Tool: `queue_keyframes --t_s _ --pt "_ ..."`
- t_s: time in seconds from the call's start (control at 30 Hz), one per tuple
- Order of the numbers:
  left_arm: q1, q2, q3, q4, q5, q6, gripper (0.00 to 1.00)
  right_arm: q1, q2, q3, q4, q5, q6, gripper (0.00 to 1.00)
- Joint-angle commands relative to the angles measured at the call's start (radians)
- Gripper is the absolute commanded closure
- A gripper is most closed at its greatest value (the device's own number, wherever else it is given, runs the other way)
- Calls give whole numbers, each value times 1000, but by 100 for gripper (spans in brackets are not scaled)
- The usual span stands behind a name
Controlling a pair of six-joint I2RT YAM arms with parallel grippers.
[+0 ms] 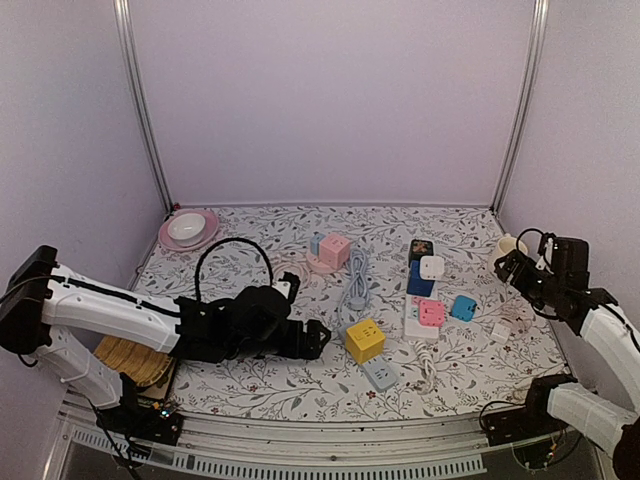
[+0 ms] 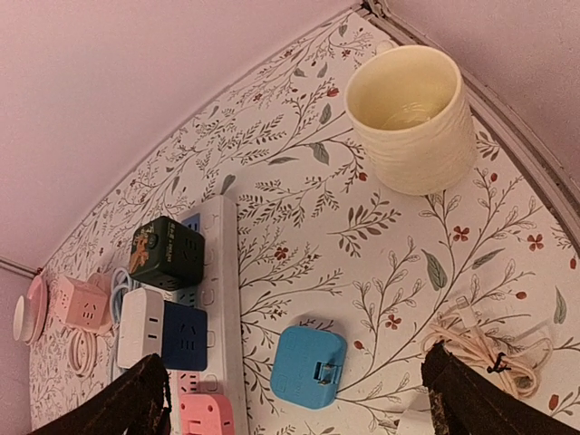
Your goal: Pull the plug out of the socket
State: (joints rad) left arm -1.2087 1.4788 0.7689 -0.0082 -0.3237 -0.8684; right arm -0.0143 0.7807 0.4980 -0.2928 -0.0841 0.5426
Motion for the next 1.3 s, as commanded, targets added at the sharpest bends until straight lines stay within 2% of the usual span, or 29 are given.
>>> queue_keyframes --t_s 0.0,0.1,0.2,0.53,0.87,1.07,1.27 --pt "-11 13 3 28 0 -7 3 -1 -9 38 -5 -74 -38 1" --pt "-11 17 3 35 2 -8 3 29 -8 25 14 -115 -41 1" --pt "-11 26 7 43 7 -7 3 118 3 16 27 -101 -32 1" --pt "-21 52 22 39 12 -10 3 623 129 39 45 128 45 1" --pt "-21 29 16 20 -1 -20 3 1028 299 135 28 356 93 1" --pt "-37 50 52 30 23 52 3 1103 436 169 1 393 122 10" --pt "-47 145 180 26 64 243 3 1103 403 126 -11 407 190 15"
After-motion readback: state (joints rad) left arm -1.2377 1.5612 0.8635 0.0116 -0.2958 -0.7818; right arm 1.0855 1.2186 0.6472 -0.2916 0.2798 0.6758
